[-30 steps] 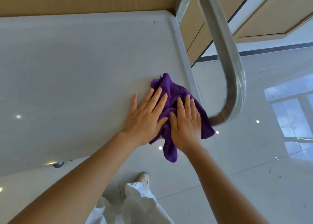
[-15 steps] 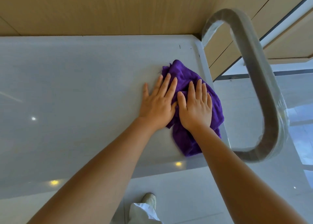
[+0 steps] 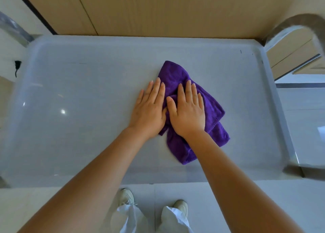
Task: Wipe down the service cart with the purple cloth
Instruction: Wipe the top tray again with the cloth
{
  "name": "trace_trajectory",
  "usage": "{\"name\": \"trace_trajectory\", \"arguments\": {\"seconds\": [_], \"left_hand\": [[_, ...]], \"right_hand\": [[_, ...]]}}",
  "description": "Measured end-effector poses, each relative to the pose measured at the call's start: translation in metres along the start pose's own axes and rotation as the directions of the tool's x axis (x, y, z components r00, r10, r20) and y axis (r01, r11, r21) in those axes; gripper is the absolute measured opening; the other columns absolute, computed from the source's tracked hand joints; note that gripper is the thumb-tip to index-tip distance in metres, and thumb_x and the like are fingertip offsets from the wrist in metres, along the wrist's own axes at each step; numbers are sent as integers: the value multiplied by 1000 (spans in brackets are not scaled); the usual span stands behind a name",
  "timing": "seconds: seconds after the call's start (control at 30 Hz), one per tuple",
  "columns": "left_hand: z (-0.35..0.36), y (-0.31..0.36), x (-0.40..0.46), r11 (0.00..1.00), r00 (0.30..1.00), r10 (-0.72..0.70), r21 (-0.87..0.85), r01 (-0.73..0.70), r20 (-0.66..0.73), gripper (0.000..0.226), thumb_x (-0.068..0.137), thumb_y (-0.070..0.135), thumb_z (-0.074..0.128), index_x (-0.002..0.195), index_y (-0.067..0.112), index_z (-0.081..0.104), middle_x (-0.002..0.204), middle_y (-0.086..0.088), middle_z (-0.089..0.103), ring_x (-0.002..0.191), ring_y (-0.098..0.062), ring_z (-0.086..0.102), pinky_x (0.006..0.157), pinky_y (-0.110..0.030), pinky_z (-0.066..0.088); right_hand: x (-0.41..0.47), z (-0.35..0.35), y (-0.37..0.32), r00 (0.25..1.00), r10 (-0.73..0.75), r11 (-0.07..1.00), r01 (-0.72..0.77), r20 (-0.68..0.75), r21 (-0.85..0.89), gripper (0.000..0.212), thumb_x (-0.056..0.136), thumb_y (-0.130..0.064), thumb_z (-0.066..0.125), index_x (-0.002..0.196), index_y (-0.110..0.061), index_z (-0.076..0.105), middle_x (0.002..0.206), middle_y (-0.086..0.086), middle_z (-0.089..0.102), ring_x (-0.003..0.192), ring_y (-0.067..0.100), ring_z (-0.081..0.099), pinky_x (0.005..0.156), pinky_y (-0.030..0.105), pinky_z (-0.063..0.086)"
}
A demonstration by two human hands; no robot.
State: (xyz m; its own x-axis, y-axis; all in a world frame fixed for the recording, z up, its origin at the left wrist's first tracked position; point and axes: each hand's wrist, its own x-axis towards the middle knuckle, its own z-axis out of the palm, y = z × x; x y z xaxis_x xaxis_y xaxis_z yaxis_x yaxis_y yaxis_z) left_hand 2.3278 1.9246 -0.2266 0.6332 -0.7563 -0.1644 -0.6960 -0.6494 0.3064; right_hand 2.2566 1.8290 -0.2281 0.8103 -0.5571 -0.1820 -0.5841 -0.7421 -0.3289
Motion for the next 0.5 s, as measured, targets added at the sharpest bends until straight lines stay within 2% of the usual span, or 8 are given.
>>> {"name": "trace_trajectory", "arguments": {"seconds": [0.17, 0.23, 0.3, 0.37, 0.43, 0.5], "left_hand": [[-17, -74, -37, 997, 997, -73, 9, 74, -37, 61, 100, 34, 27, 148, 10, -3, 157, -5, -8, 144, -19, -9, 114, -31, -8], [-23, -103, -50, 995, 994, -99, -3, 99, -53, 63, 97, 40, 20, 148, 9, 2, 157, -6, -2, 145, -22, -5, 114, -32, -5], [-28, -131, -65, 991, 986, -131, -22, 130, -100, 70, 89, 43, 12, 147, 5, 13, 156, -10, 9, 144, -27, 7, 112, -35, 2], [-30, -157, -87, 985, 966, -175, -34, 171, -193, 65, 89, 34, 21, 143, -1, 27, 152, -17, 23, 139, -35, 24, 109, -40, 15], [-27, -175, -116, 971, 926, -237, -35, 238, -292, 58, 88, 23, 29, 139, -4, 33, 148, -21, 31, 135, -37, 32, 105, -44, 21], [-24, -191, -146, 942, 873, -330, -65, 329, -359, 57, 86, 18, 30, 139, -4, 31, 147, -22, 32, 134, -36, 32, 105, -44, 24]], "right_hand": [[-5, 26, -77, 995, -86, 996, 86, 50, -9, 62, 98, -49, 16, 149, -15, 6, 157, 7, -5, 144, 18, -9, 115, 33, -7], [-7, 36, -107, 991, -118, 993, 120, 64, -14, 63, 97, -49, 15, 149, -15, 6, 157, 7, -5, 144, 18, -9, 115, 33, -7], [-8, 46, -137, 983, -165, 986, 167, 81, -20, 63, 98, -49, 14, 149, -15, 6, 157, 7, -5, 144, 18, -9, 115, 33, -8], [-12, 58, -167, 963, -240, 969, 245, 121, -27, 65, 96, -52, 8, 149, -15, 6, 157, 7, -5, 144, 18, -9, 114, 32, -9], [-21, 67, -192, 912, -368, 925, 379, 183, -28, 73, 88, -55, -3, 149, -16, 6, 157, 6, -5, 144, 17, -9, 112, 31, -11], [-29, 76, -220, 822, -508, 848, 530, 257, -17, 76, 85, -55, -5, 149, -18, 8, 157, 5, -3, 144, 17, -7, 112, 30, -11]]}}
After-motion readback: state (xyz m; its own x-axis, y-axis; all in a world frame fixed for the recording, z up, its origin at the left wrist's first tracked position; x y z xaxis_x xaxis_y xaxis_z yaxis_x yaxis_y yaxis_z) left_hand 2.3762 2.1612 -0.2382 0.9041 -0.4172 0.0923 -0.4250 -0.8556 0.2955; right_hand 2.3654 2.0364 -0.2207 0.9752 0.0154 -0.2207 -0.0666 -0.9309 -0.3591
